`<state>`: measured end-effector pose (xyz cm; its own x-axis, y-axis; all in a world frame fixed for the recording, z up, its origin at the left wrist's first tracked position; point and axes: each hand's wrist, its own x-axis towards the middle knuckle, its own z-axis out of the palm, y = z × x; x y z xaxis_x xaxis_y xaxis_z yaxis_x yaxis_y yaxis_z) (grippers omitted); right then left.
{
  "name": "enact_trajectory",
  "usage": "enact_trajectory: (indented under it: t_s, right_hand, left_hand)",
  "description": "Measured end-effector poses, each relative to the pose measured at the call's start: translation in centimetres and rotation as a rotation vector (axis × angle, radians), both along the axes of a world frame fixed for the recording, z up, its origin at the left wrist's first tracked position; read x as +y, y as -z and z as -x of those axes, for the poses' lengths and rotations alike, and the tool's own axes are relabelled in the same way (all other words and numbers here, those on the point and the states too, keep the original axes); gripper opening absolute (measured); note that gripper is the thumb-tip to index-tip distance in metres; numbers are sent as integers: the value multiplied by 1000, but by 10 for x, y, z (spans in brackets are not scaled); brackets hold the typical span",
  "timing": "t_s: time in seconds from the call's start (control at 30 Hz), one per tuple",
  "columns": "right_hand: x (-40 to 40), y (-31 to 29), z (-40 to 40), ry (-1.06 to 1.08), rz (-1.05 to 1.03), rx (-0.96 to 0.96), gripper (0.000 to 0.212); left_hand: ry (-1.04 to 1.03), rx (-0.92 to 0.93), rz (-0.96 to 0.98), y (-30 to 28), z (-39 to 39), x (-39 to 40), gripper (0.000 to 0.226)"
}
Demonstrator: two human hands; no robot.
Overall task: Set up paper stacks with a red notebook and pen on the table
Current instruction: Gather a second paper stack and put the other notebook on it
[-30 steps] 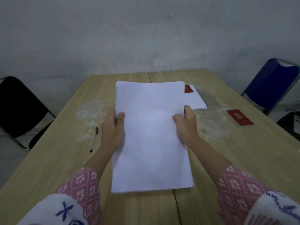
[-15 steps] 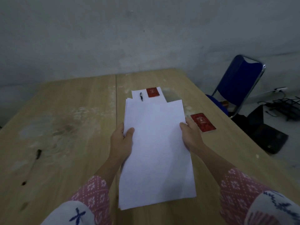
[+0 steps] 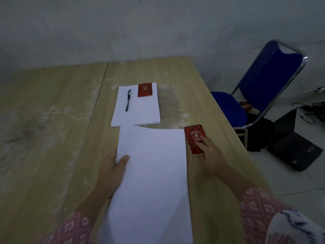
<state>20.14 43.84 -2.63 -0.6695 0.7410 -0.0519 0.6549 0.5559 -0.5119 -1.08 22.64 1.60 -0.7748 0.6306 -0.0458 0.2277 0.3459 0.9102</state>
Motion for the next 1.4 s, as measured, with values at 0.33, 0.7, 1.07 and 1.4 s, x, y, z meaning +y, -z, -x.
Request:
enact_trajectory:
  t_s: [0.33,0.7,1.07,1.4]
  right_hand:
    - [32,-4,23,118,211,227,25]
    - [60,-38,37,126,204,397,14]
    - [64,-44,37,94,410,389,9]
    - [66,-53,43,100,280,427,12]
  left_hand:
    - [66,-167,30,10,-6,14,14]
    - [179,-408,28,7,-11,46,18]
    - [300,-517,15,1,-2,40,68]
    - [170,-322,102,2,-13,84,21]
